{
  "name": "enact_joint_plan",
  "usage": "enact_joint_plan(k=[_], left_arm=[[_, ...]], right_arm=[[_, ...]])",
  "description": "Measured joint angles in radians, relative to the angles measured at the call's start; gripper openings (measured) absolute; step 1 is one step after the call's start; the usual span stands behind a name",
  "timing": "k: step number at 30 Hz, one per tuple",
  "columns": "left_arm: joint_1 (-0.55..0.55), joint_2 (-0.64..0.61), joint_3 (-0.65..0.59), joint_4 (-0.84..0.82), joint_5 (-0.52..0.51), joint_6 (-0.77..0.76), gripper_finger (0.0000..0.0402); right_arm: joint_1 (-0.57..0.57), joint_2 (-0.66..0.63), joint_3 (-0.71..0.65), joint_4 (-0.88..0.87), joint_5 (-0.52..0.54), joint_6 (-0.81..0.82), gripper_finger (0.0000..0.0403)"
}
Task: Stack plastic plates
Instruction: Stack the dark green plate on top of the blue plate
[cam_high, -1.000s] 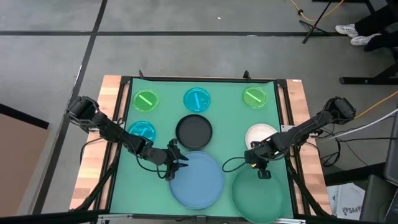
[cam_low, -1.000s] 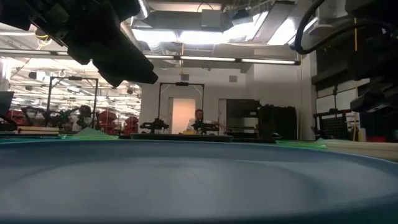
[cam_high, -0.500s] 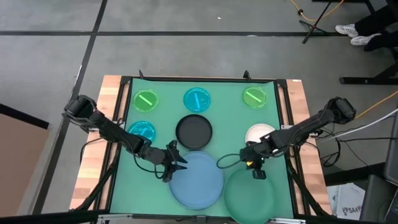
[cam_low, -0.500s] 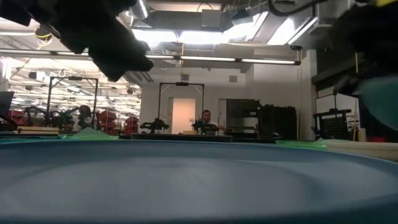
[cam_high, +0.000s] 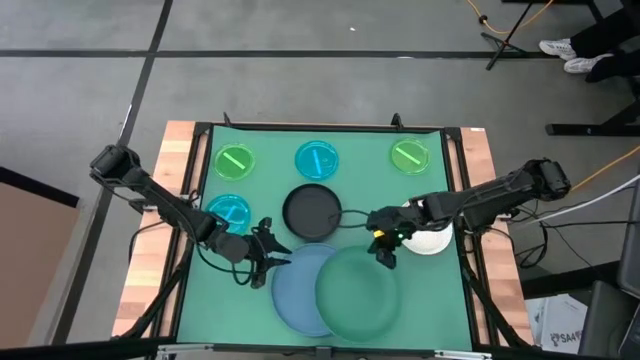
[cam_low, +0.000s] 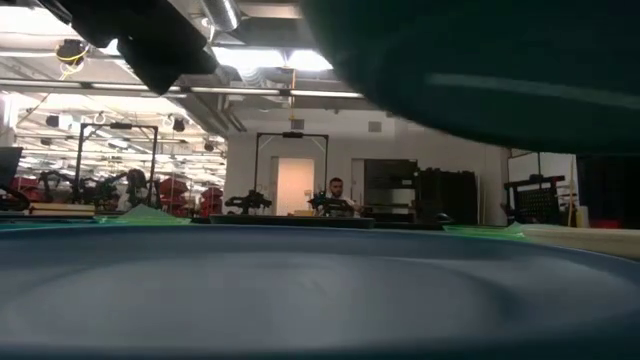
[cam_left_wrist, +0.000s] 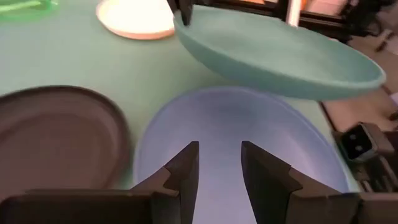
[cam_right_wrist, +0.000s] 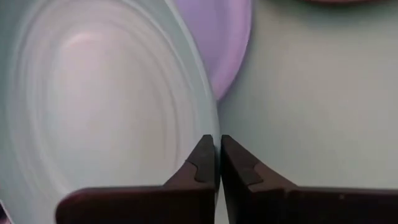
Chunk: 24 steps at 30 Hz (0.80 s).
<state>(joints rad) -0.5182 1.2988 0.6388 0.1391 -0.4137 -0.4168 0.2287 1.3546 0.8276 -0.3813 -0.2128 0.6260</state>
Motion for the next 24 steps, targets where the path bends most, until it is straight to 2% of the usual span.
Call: enact_joint_plan(k=[4,13,24], left_arm=[[-0.010,-0.002,0.000,-0.001,-0.050,0.000,0.0113],[-0.011,-0.003,0.000,0.003,-0.076,-0.001,0.0113],[-0.011,-0.003,0.000,0.005,-0.099,-0.002,0.0113]], right_arm=[[-0.020,0.069,0.000,0.084,0.004,0.001,0.0001],[-0.083,0.200,0.000,0.309,0.006,0.013,0.0001],[-0.098,0.297,0.000,0.468,-0.009,0.022,0.0001]])
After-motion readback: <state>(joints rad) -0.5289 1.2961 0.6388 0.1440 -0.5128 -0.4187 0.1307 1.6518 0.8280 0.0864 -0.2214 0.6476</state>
